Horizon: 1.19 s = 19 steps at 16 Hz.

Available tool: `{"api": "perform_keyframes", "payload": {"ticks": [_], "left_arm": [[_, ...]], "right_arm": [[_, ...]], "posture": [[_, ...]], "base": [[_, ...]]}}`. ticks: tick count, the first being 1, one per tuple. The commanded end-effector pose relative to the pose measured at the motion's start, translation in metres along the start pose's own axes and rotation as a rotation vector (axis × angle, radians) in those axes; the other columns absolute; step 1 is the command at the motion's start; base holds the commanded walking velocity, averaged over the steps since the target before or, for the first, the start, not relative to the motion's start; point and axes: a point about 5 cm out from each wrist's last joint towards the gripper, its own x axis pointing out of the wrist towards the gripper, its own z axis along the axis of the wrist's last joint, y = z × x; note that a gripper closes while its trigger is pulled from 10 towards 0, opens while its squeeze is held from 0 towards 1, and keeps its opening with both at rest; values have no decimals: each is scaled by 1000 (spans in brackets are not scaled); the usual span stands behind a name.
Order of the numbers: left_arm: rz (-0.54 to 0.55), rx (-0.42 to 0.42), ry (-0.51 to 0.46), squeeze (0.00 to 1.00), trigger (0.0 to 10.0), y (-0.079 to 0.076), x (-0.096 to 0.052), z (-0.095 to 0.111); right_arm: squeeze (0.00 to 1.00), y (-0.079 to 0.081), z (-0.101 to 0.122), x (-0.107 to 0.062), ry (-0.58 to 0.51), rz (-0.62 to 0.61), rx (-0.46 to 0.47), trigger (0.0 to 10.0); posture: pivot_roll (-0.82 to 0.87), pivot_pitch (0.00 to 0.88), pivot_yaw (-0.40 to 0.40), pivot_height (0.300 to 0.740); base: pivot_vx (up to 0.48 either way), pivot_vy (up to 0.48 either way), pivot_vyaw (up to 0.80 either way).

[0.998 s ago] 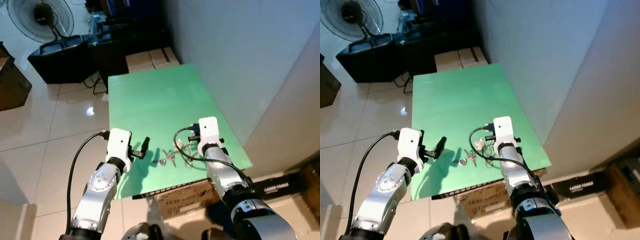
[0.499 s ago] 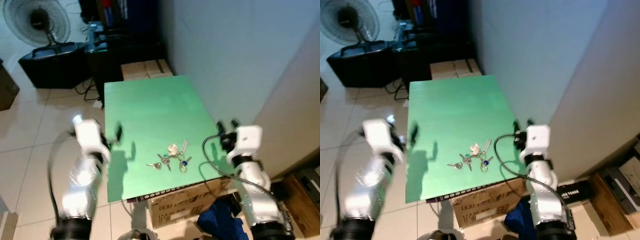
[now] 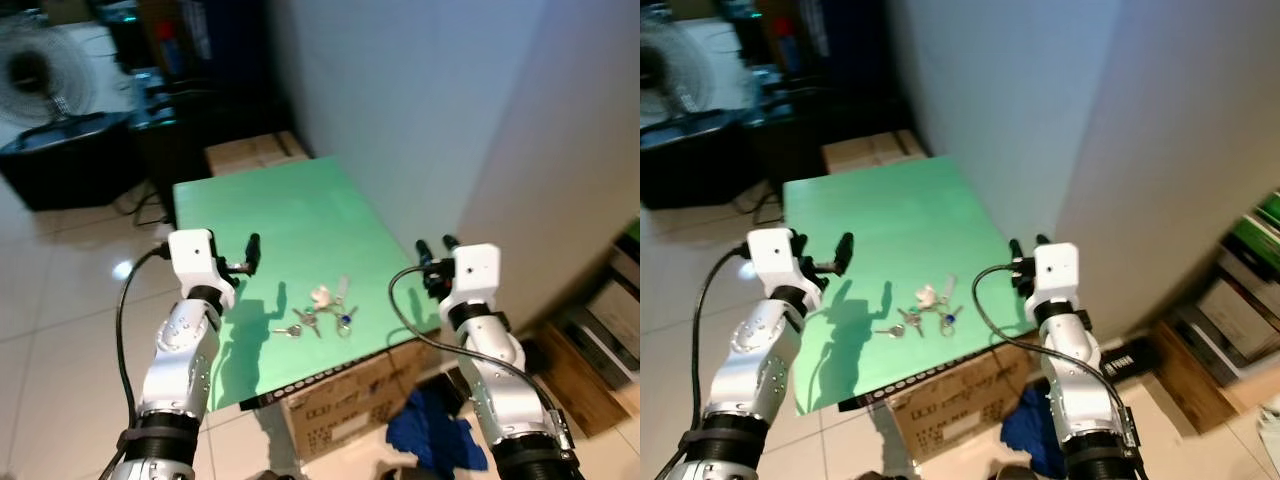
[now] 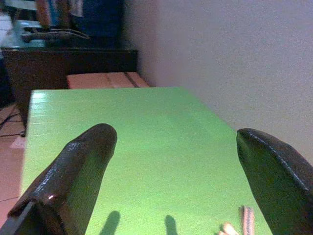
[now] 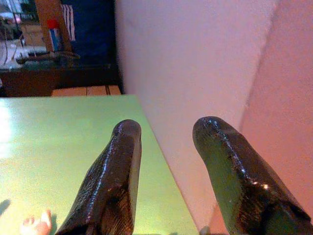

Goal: Hang keys on a hook

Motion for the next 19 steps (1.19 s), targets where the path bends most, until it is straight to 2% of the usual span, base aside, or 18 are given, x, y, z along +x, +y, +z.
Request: {"api": "perform_keyframes", "payload": {"ticks": [1, 5, 9, 15, 19], "left_arm": [[-2, 14, 3, 0, 10000, 0, 0, -2], [-33, 52, 2, 0, 10000, -5, 2, -3], [-33, 42, 6, 0, 10000, -7, 3, -5], [-60, 98, 9, 0, 10000, -13, 3, -5], [-83, 101, 6, 0, 10000, -20, 3, -6]], "right_arm": [[0, 5, 6, 7, -6, 26, -10, 10000], [0, 7, 2, 9, 14, 31, 0, 10000], [0, 9, 1, 9, 14, 29, -2, 10000], [0, 9, -3, 9, 25, 25, -2, 10000], [0, 9, -5, 9, 34, 24, -4, 10000]], "posture": [[-171, 0, 70, 740], [-165, 0, 78, 740], [-162, 0, 83, 740], [-162, 0, 98, 740], [-163, 0, 100, 740]], "base": [[0, 0, 0], [0, 0, 0], [0, 0, 0], [0, 0, 0], [456, 0, 0]]}}
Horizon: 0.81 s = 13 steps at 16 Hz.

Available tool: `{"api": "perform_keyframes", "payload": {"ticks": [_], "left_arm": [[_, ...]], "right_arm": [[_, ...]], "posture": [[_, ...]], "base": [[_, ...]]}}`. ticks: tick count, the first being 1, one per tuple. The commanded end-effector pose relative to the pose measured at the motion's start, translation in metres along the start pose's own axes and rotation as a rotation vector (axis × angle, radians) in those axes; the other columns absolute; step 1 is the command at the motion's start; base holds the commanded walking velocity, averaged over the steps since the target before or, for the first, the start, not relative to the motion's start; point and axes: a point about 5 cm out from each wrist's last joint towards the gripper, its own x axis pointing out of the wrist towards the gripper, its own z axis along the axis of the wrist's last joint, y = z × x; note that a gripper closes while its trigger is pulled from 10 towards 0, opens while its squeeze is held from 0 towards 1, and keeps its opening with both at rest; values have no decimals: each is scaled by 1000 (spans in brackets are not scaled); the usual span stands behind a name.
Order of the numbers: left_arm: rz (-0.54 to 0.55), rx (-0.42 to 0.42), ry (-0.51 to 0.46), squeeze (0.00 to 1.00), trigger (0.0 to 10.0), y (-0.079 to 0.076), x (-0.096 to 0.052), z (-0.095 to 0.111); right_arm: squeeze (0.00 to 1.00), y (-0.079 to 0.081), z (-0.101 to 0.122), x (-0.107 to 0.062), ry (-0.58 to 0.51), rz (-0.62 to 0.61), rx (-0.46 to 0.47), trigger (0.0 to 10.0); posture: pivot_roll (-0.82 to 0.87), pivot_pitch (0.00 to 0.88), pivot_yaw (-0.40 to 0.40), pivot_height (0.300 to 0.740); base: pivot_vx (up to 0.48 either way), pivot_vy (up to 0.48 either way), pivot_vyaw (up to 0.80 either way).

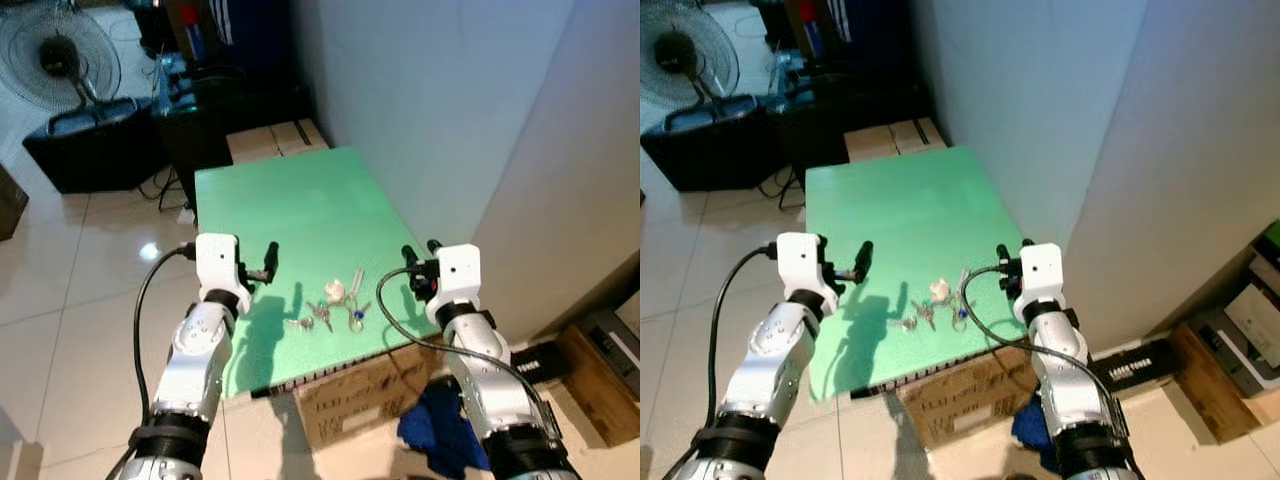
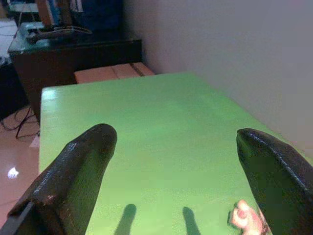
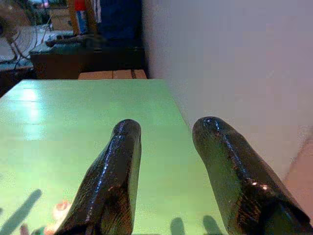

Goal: Hang keys on a hook

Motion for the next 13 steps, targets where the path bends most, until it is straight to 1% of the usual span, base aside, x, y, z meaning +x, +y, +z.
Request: {"api": "perform_keyframes", "payload": {"ticks": [1, 2, 4, 7, 8, 9, 10, 11, 13], "left_arm": [[-12, 10, -12, 0, 10000, -3, 1, 3], [-12, 10, -7, 0, 10000, -3, 0, 2], [-11, 11, -2, 0, 10000, -4, -1, 0], [-8, 12, 4, 0, 10000, -4, -3, -2], [-8, 14, 7, 0, 10000, -4, -4, -3], [-7, 13, 8, 0, 10000, -3, -5, -3], [-6, 13, 9, 0, 10000, -3, -6, -3], [-6, 19, 12, 0, 10000, -1, -8, -3], [-3, 32, 16, 0, 10000, 3, -12, -2]], "right_arm": [[0, 1, 0, 1, 3, 1, -6, 10000], [0, 1, -1, 1, 8, 2, -5, 10000], [0, 5, 0, 4, 19, 22, -18, 10000], [0, 11, 22, 16, -32, 65, -15, 10000], [0, 16, 31, 22, -58, 93, -13, 10000], [0, 20, 36, 27, -67, 110, -18, 10000], [0, 27, 46, 36, -81, 135, -7, 10000], [0, 35, 60, 52, -96, 144, 0, 10000], [0, 42, 70, 68, -91, 137, 36, 10000]], "posture": [[-163, 0, 99, 740], [-162, 0, 99, 740], [-160, 0, 99, 740], [-151, 0, 98, 740], [-147, 0, 100, 740], [-145, 0, 100, 740], [-137, 0, 101, 740], [-126, 0, 103, 740], [-90, 0, 106, 740]], "base": [[458, 0, 0], [431, 0, 0], [0, 0, 0], [0, 0, 0], [0, 0, 0], [0, 0, 0], [0, 0, 0], [0, 0, 0], [0, 0, 0]]}}
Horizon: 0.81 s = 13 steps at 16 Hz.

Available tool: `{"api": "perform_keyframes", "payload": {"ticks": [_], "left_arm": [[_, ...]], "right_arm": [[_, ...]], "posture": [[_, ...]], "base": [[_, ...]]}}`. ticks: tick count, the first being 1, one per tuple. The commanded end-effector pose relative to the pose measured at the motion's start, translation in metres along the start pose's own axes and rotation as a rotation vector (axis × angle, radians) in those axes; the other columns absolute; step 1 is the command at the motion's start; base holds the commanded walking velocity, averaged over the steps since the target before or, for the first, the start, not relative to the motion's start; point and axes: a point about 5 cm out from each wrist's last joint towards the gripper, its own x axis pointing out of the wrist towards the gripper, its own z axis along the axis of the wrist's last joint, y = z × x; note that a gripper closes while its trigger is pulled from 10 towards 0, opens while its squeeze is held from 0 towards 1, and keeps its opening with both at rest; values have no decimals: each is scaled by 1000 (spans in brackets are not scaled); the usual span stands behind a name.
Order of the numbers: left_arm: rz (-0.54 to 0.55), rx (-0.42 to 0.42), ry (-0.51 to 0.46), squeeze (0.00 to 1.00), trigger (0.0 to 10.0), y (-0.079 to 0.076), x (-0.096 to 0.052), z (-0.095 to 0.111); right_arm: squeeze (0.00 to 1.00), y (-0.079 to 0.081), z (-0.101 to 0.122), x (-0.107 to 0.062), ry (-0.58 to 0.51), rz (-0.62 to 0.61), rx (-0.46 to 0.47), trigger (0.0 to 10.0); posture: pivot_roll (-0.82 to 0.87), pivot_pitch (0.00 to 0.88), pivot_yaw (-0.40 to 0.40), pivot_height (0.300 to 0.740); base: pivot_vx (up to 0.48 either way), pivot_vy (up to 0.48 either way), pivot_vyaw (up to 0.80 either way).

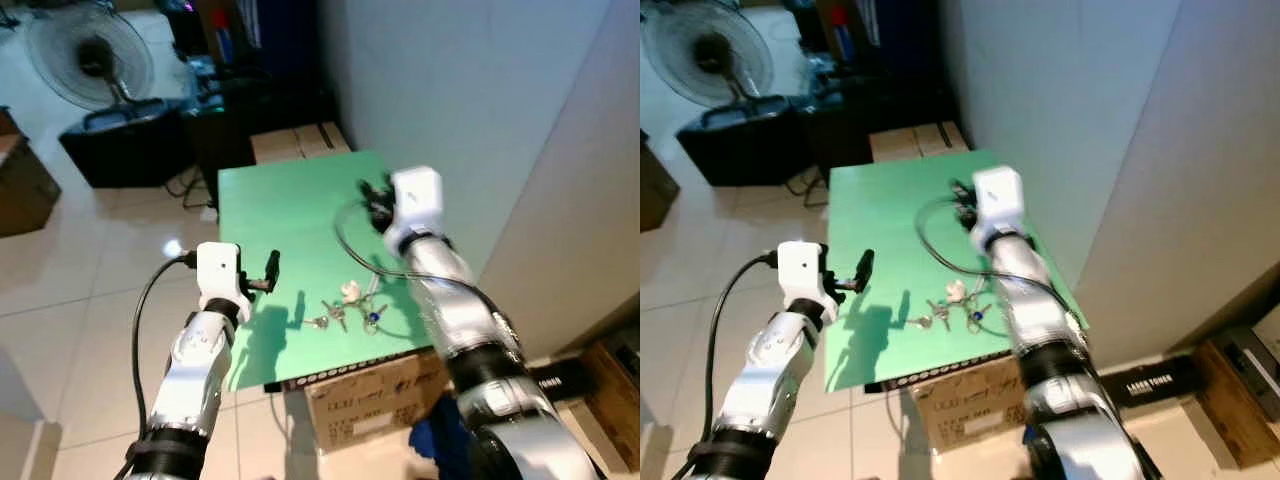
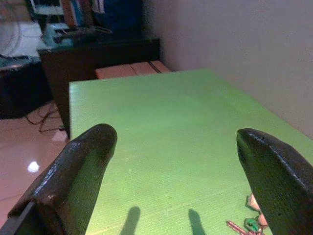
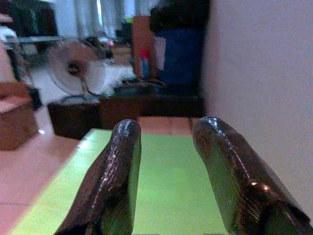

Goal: Hang keys on a hook

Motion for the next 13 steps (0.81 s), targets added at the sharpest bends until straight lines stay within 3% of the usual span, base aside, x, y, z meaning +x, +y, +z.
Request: {"api": "perform_keyframes", "payload": {"ticks": [1, 7, 10, 13], "left_arm": [[6, 26, 4, 0, 10000, 7, -4, 3], [30, 89, 48, 0, 10000, 29, -30, 3], [42, 129, 87, 0, 10000, 39, -57, 6], [51, 153, 127, 0, 10000, 44, -79, 7]], "right_arm": [[0, -4, -9, 6, 58, -37, 42, 10000], [0, 6, -34, 12, 213, -82, 101, 10000], [0, 24, -67, -4, 339, -70, 87, 10000], [0, 41, -84, -16, 395, -18, 53, 10000]], "posture": [[-63, 0, 111, 740], [30, 0, 129, 740], [99, 58, 147, 740], [149, 139, 152, 740]], "base": [[0, 0, 0], [0, 0, 0], [0, 0, 0], [0, 0, 0]]}}
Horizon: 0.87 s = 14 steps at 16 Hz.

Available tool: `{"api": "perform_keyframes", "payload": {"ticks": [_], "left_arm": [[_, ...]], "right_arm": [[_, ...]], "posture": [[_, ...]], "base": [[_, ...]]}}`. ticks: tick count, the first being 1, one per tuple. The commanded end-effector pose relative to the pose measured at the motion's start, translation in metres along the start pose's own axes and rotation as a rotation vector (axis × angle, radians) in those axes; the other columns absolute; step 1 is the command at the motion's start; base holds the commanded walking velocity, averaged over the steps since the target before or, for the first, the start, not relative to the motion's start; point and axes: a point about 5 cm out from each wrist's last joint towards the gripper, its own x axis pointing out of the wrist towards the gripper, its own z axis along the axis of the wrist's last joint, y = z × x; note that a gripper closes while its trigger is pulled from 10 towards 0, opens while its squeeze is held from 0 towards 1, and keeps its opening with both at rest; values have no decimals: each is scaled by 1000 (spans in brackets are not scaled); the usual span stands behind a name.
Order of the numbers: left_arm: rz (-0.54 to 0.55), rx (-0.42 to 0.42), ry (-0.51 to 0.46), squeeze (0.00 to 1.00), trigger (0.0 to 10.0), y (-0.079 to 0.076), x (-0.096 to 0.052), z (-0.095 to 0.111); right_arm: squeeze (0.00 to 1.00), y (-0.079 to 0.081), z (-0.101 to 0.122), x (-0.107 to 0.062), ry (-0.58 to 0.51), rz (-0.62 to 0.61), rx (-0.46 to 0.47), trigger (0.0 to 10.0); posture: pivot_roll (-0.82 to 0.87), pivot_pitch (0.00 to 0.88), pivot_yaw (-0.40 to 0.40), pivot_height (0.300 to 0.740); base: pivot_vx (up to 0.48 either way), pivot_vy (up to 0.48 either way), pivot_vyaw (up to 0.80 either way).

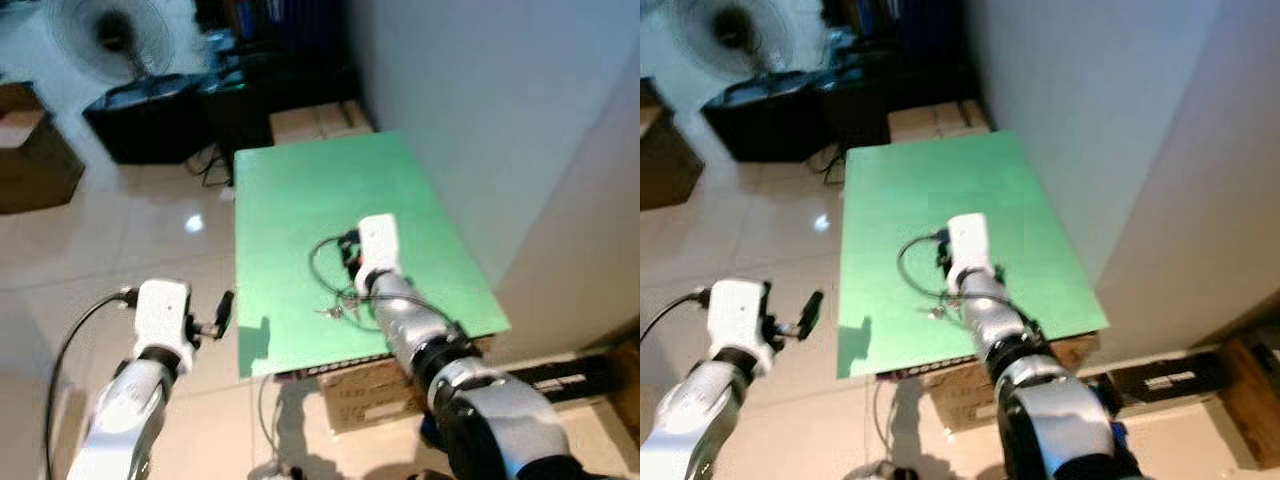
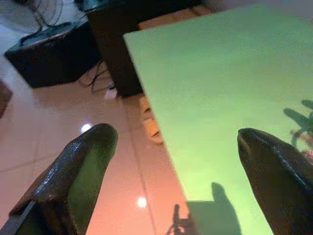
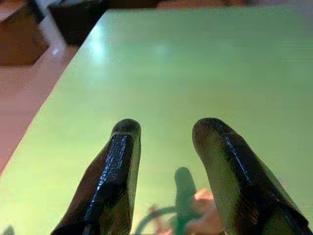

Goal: Hang keys on a hook

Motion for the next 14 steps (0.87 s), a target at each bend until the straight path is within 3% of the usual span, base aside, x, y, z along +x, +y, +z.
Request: {"api": "perform_keyframes", "payload": {"ticks": [1, 5, 7, 10, 14], "left_arm": [[8, 12, 7, 0, 10000, 5, -5, 3], [-6, 7, 61, 0, 10000, 1, -21, -4], [-26, -2, 73, 0, 10000, -3, -19, -4], [-63, -2, 82, 0, 10000, -8, -16, -3], [-92, 11, 112, 0, 10000, -10, -22, -2]], "right_arm": [[0, 3, -7, -2, 14, 5, -19, 10000], [0, -6, -24, -6, 96, -66, -53, 10000], [0, -14, -25, -7, 99, -126, -100, 10000], [0, -21, -34, -10, 139, -174, -91, 10000], [0, -25, -49, -16, 195, -198, -96, 10000]], "posture": [[151, 144, 152, 740], [140, 189, 157, 740], [120, 183, 163, 740], [98, 190, 194, 740], [111, 227, 210, 740]], "base": [[0, 0, 0], [0, 0, 0], [0, 0, 0], [0, 0, 0], [0, 0, 0]]}}
